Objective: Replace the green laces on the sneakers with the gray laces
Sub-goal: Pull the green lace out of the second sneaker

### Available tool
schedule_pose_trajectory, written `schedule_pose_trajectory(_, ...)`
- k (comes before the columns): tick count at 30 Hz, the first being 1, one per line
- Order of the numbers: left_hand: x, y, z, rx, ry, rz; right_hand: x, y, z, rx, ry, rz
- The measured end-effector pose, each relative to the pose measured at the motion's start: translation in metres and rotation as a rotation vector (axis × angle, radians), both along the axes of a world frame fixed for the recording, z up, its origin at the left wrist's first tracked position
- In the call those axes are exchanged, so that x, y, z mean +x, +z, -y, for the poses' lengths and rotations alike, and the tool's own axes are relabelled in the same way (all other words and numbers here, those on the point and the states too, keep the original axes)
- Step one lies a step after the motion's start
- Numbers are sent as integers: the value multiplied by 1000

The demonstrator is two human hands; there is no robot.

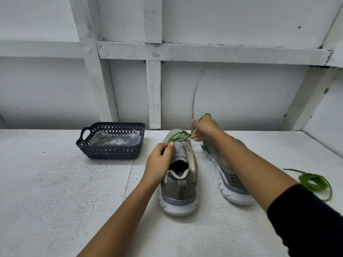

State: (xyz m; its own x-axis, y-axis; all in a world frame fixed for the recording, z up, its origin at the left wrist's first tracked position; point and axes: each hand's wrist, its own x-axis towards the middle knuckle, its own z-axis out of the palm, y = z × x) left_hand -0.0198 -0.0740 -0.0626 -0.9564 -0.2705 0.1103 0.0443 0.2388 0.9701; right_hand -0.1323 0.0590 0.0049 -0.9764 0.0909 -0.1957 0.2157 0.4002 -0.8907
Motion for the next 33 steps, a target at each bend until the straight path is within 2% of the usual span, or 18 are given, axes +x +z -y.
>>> schedule_pose_trajectory(2, 0, -1, 0, -1, -3, -2, 4, -21, 9, 157, 104, 27)
schedule_pose_trajectory(5, -1, 0, 0, 6, 0, -5, 3, -31, 15, 510, 167, -156)
schedule_pose_trajectory(7, -1, 0, 1, 5, 6, -6, -1, -32, 16, 615, 177, -231)
schedule_pose_trajectory(9, -1, 0, 1, -4, 7, -4, -7, -32, 12, 552, 134, -267)
schedule_pose_trajectory(11, 0, 1, 1, -10, 6, 0, -12, -28, 7, 374, -11, -343)
schedule_pose_trajectory(14, -1, 0, 2, -24, 1, 8, 1, -11, 0, 130, -90, -264)
schedule_pose_trajectory(15, -1, 0, 2, -38, -6, 15, 9, -7, -1, 124, -44, -205)
schedule_pose_trajectory(17, -1, 3, 3, -79, -19, 33, 29, -3, 1, 268, 98, -108)
schedule_pose_trajectory(20, -4, 16, 6, -129, -31, 60, 62, -8, 1, 507, 186, -172)
schedule_pose_trajectory(23, -20, 30, 13, -245, -42, 122, 101, -14, -2, 401, 207, -257)
schedule_pose_trajectory(27, -52, 43, 18, -563, -105, 230, 122, -29, 3, 139, 179, -326)
schedule_pose_trajectory(30, -68, 46, 16, -752, -150, 276, 123, -38, 4, 133, 137, -342)
schedule_pose_trajectory(33, -71, 48, 15, -758, -136, 240, 122, -40, 3, 150, 138, -360)
